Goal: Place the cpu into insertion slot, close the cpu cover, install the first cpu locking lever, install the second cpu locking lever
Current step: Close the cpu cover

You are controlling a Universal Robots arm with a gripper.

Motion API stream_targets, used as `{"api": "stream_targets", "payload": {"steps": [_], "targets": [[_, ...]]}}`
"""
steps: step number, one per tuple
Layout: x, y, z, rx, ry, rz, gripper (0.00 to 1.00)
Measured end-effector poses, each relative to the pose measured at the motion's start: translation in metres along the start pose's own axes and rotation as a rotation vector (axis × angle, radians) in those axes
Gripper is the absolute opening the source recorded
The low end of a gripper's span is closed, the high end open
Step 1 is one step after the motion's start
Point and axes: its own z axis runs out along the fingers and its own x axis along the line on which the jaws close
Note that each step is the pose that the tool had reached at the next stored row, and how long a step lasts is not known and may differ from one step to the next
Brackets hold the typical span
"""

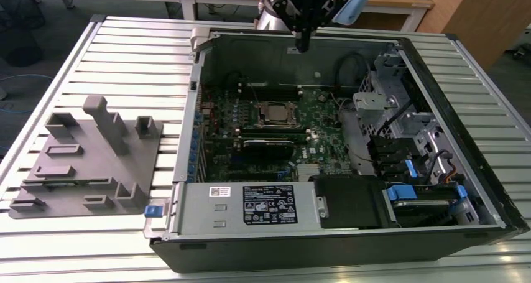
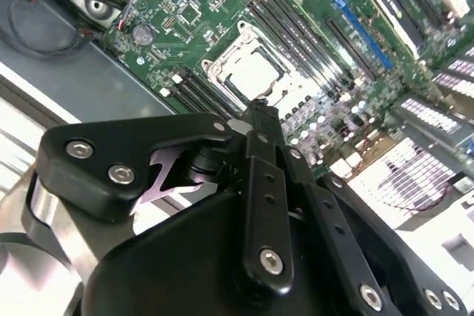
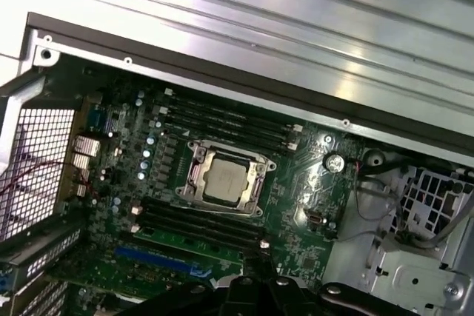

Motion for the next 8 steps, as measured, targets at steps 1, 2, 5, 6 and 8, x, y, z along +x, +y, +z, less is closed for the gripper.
{"api": "stream_targets", "payload": {"steps": [1, 2, 5, 6, 8], "targets": [[0.0, 0.0, 0.0003, -0.0075, -0.0013, 0.008, 0.1], [0.0, 0.0001, 0.0006, -0.0162, -0.0031, 0.016, 0.1], [0.0, 0.0002, 0.0014, -0.0442, -0.0085, 0.038, 0.1], [0.0, 0.0002, 0.0016, -0.0526, -0.0102, 0.045, 0.1], [0.0001, 0.0003, 0.0028, -0.0613, -0.0116, 0.061, 0.1]]}}
